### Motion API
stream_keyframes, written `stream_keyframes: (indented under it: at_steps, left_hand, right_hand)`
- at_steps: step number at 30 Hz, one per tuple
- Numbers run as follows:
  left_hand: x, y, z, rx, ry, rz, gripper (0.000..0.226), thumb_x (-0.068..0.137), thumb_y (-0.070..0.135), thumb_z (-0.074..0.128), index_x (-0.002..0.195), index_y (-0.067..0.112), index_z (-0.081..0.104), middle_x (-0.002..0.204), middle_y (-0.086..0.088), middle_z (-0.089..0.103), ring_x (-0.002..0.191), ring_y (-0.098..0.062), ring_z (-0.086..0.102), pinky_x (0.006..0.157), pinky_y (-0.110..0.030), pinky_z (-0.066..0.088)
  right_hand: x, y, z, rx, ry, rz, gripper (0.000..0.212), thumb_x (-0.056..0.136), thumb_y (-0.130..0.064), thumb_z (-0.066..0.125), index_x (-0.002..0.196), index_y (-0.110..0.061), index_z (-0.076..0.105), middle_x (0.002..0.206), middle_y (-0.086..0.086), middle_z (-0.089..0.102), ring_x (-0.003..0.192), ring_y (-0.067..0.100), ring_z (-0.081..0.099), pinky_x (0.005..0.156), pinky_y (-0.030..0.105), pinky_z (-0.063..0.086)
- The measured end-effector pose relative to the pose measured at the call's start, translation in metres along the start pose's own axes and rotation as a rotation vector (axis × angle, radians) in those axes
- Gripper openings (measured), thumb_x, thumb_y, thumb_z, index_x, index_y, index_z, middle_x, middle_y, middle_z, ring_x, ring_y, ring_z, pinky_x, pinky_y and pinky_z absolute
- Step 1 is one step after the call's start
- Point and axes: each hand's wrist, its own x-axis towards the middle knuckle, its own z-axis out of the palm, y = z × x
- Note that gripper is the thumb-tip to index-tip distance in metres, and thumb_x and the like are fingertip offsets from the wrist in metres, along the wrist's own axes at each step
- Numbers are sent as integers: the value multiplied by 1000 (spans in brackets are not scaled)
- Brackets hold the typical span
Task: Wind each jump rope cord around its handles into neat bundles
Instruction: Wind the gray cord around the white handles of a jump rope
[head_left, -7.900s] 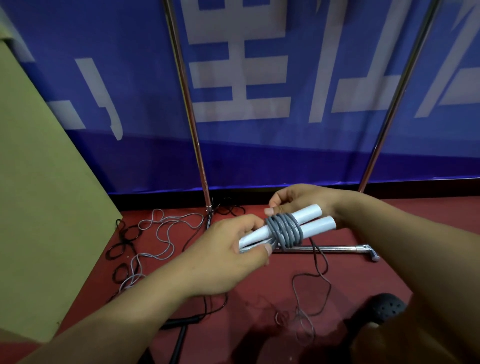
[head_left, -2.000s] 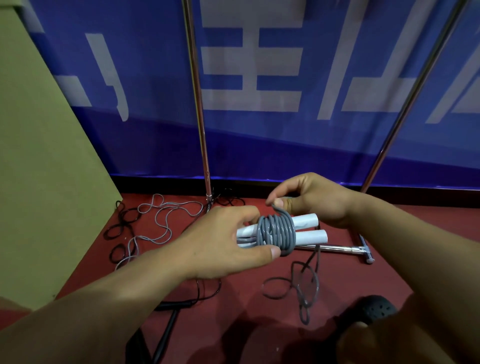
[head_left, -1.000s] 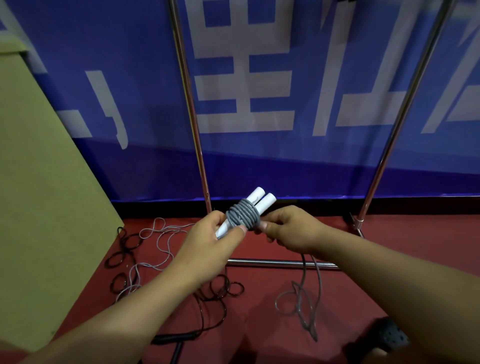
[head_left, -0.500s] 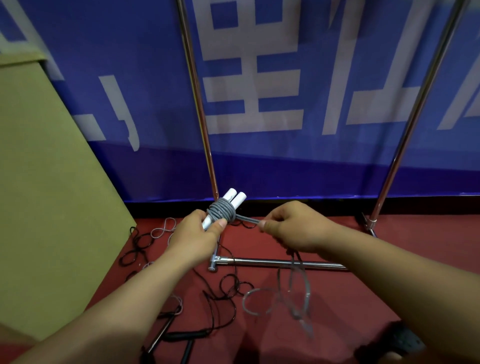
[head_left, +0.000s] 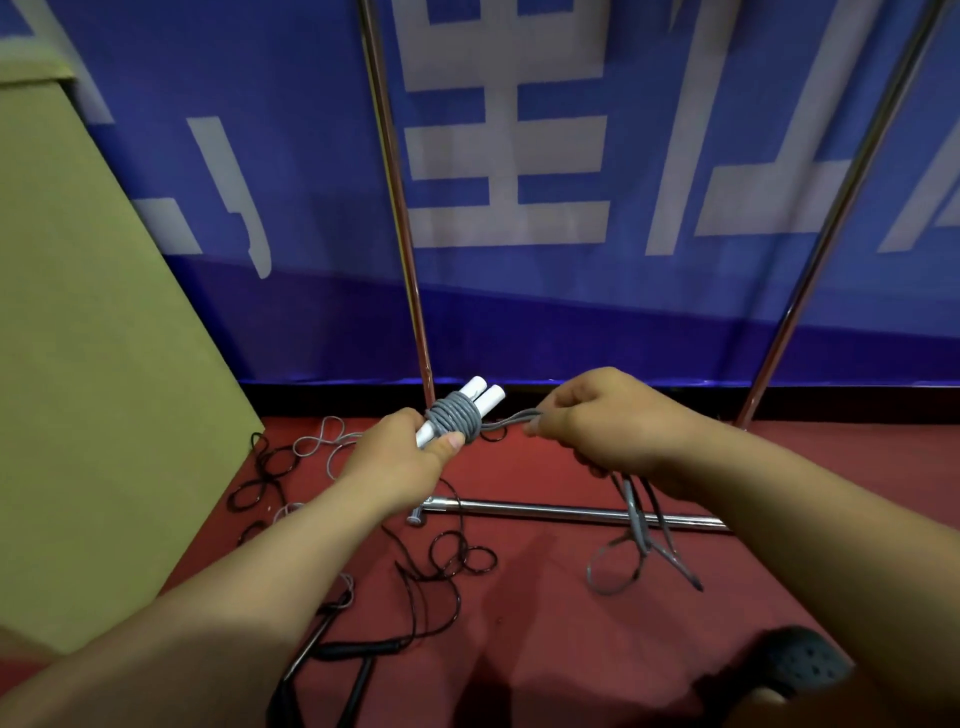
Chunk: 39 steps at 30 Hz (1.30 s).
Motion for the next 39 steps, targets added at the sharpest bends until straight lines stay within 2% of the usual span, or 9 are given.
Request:
stream_keyframes:
  at_steps: [6, 13, 19, 24, 27, 29, 32, 35, 39]
  left_hand:
    - [-16, 9, 13, 97, -221, 147, 19, 94, 46, 60, 91, 29, 53, 84, 11, 59, 76, -7, 55, 59, -21, 37]
    - [-26, 17, 16, 205, -345, 233, 30, 93, 51, 59, 85, 23, 51, 78, 7, 55, 67, -9, 50, 56, -25, 35]
    - [-35, 25, 12, 171, -357, 368, 32, 91, 47, 64, 79, 22, 48, 72, 8, 50, 61, -8, 45, 54, -24, 33]
    - [-41, 28, 6, 90, -362, 451, 39, 83, 49, 72, 69, 24, 45, 63, 10, 46, 55, -4, 42, 52, -19, 33]
    - [-42, 26, 2, 33, -392, 461, 38, 84, 46, 73, 70, 19, 49, 62, 10, 44, 55, -5, 41, 54, -22, 32]
    - [-42, 24, -2, -13, -419, 454, 38, 85, 45, 72, 74, 14, 54, 62, 9, 43, 56, -7, 40, 57, -28, 33]
    - [-47, 25, -5, -39, -476, 453, 42, 81, 48, 71, 76, 10, 54, 64, 6, 42, 58, -10, 39, 58, -32, 32]
    - [-52, 29, -8, -130, -564, 461, 47, 72, 54, 66, 77, 9, 55, 66, 2, 45, 60, -13, 41, 59, -35, 31]
    - [-58, 35, -11, -424, -704, 371, 17, 78, 29, 66, 72, 15, 58, 60, -4, 45, 52, -15, 37, 48, -28, 28]
  right_hand:
    - [9, 7, -5, 31, 148, -23, 22, 92, -29, 63, 83, -13, 74, 42, -18, 52, 49, 5, 45, 52, 22, 35]
    - [14, 18, -8, -87, 161, -19, 31, 95, -33, 60, 87, -4, 70, 49, -7, 41, 45, 10, 37, 48, 22, 32]
    - [18, 23, -8, -163, 133, -66, 30, 96, -33, 59, 86, -8, 69, 58, -3, 46, 49, 11, 38, 50, 24, 33]
    - [19, 28, -10, -259, 37, -115, 27, 97, -35, 59, 75, -20, 65, 64, -1, 51, 50, 9, 43, 52, 23, 38]
    - [20, 31, -11, -328, 11, -174, 21, 96, -35, 60, 78, -28, 64, 72, -8, 61, 60, 3, 50, 58, 20, 42]
    - [21, 32, -11, -319, -19, -211, 17, 95, -35, 63, 78, -30, 65, 68, -12, 59, 56, -1, 48, 58, 16, 41]
    - [23, 36, -13, -208, -41, -226, 13, 85, -34, 75, 77, -23, 72, 63, -13, 59, 55, -5, 48, 57, 9, 39]
    - [26, 37, -14, -152, -50, -203, 25, 75, -36, 83, 78, -13, 74, 67, -7, 64, 61, -1, 52, 60, 14, 44]
    - [26, 33, -14, -90, -55, -197, 29, 75, -33, 82, 79, -6, 72, 66, -5, 62, 59, 0, 51, 58, 13, 43]
